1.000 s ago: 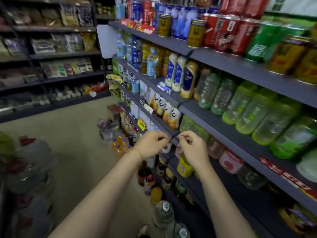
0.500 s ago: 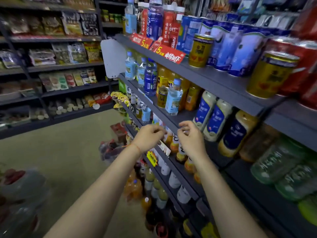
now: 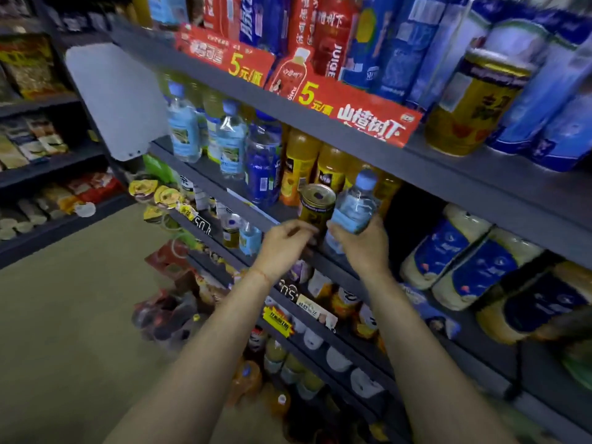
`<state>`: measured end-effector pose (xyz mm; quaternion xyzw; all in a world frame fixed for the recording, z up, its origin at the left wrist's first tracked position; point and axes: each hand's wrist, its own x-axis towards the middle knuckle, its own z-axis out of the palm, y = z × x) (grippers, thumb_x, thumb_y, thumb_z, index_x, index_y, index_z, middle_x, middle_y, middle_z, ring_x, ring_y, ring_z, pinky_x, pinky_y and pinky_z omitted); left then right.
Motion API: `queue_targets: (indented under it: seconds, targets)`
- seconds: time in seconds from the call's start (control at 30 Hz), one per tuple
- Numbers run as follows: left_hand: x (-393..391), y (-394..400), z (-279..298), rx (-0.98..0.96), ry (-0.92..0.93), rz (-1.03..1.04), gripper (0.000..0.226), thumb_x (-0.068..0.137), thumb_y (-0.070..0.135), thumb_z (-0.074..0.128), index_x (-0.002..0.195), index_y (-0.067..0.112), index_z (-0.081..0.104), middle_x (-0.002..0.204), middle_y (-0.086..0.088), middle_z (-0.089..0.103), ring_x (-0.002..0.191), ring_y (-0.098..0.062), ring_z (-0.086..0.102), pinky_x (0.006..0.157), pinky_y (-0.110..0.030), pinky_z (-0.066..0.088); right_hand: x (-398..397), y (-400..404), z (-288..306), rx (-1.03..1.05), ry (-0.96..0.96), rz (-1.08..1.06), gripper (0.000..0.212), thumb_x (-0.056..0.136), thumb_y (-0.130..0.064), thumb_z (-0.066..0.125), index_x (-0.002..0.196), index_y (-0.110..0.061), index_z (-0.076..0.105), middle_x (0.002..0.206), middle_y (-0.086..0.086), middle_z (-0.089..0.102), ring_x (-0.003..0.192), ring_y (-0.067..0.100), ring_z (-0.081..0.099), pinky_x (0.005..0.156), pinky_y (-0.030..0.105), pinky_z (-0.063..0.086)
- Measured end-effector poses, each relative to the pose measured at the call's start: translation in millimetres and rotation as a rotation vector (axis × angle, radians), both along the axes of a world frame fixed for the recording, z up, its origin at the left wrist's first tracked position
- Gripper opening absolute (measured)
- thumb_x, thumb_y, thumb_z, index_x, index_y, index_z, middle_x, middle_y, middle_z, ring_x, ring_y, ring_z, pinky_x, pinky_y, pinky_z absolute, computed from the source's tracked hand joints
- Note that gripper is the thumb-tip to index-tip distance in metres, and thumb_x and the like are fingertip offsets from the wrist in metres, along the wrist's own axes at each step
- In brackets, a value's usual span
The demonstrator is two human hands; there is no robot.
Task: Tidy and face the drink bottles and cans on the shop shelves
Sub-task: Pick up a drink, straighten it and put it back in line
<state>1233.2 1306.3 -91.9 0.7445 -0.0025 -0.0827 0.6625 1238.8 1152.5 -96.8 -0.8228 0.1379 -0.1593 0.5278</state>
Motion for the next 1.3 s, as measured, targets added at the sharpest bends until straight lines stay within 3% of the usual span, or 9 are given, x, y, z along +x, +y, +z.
queue_targets:
  seconds: [0.1,0.2,0.27,0.4,0.53,0.77,1.0,1.1,1.3]
  targets:
    - [7.7,-4.0,-5.0,-0.148,0.032,0.005,0.017,0.097,0.011,0.053,0.101,0.007,0.069,0.089,-0.007,0.067,0.076,-0.019,0.064,0.077,-0.038,0.051,-15.0,4.3,1.2,0.071,-0.020,-0.002,0.043,0.073,-0.029,0.086,0.107,-0.028,0.060,0.100,-0.011,0.070,0.089,0.001,0.067,0.077,0.029,0.056]
    - [0.0,-15.9,-0.7,-0.272,0.029,-0.085,0.019,0.097,0.022,0.058,0.113,0.014,0.064,0.102,0.002,0.068,0.092,-0.007,0.066,0.080,-0.023,0.053,-42.5,11.0,5.6,0.077,-0.013,0.060,0.042,0.075,-0.029,0.082,0.112,-0.030,0.062,0.102,-0.009,0.071,0.091,0.003,0.068,0.079,0.029,0.057]
    - [-13.3,-31.9,3.3,-0.410,0.123,-0.207,0.034,0.095,0.036,0.058,0.120,0.014,0.063,0.112,-0.004,0.070,0.099,-0.012,0.069,0.084,-0.027,0.055,-60.9,10.2,9.0,0.053,0.022,0.080,0.041,0.071,-0.033,0.079,0.109,-0.030,0.063,0.097,-0.009,0.072,0.087,0.006,0.069,0.079,0.038,0.059]
    - [-54.4,-64.4,6.8,-0.697,0.426,-0.274,0.047,0.096,0.050,0.043,0.095,0.017,0.076,0.096,-0.011,0.073,0.085,-0.022,0.071,0.075,-0.032,0.059,-107.0,-16.2,14.3,-0.005,0.045,0.072,0.032,0.081,-0.054,0.065,0.102,-0.030,0.067,0.091,-0.009,0.072,0.085,0.005,0.068,0.079,0.037,0.058]
    - [-112.7,-113.3,6.3,-0.823,0.494,-0.268,0.054,0.092,0.058,0.042,0.088,0.014,0.074,0.086,-0.009,0.073,0.077,-0.023,0.071,0.072,-0.033,0.059,-183.7,-64.1,14.5,0.065,-0.001,0.009,0.034,0.100,-0.039,0.051,0.093,-0.013,0.071,0.090,0.000,0.073,0.082,0.005,0.064,0.081,0.030,0.050]
    - [-293.6,-252.0,24.7,-0.796,0.483,-0.492,0.069,0.093,0.062,0.032,0.082,0.014,0.080,0.093,-0.006,0.075,0.086,-0.019,0.071,0.091,-0.037,0.052,-385.0,-195.0,16.6,0.090,-0.110,-0.062,0.018,0.088,-0.056,0.057,0.092,-0.047,0.071,0.099,-0.006,0.071,0.099,0.014,0.063,0.093,0.037,0.051]
    - [-459.1,-405.4,79.3,-0.769,0.453,-0.803,0.059,0.087,0.056,0.043,0.092,0.010,0.079,0.094,-0.011,0.074,0.083,-0.024,0.070,0.079,-0.038,0.057,-579.1,-329.5,62.8,0.189,-0.235,-0.107,0.037,0.090,-0.025,0.072,0.126,-0.020,0.063,0.108,-0.006,0.071,0.096,0.006,0.067,0.080,0.023,0.052]
    - [-516.2,-475.9,95.3,-0.733,0.399,-0.930,0.058,0.084,0.055,0.045,0.101,0.010,0.077,0.106,-0.012,0.073,0.092,-0.026,0.069,0.092,-0.042,0.052,-643.0,-390.5,76.7,0.157,-0.258,-0.207,0.045,0.087,-0.027,0.075,0.129,-0.022,0.060,0.116,-0.003,0.070,0.103,0.011,0.067,0.082,0.025,0.054]
    - [-611.0,-631.0,110.0,-0.607,0.220,-1.047,0.064,0.093,0.061,0.036,0.113,0.010,0.069,0.115,-0.018,0.070,0.092,-0.026,0.069,0.079,-0.037,0.057,-749.5,-515.8,98.9,0.002,-0.275,-0.395,0.049,0.077,-0.026,0.083,0.121,-0.020,0.064,0.102,-0.007,0.074,0.092,0.006,0.069,0.076,0.025,0.057]
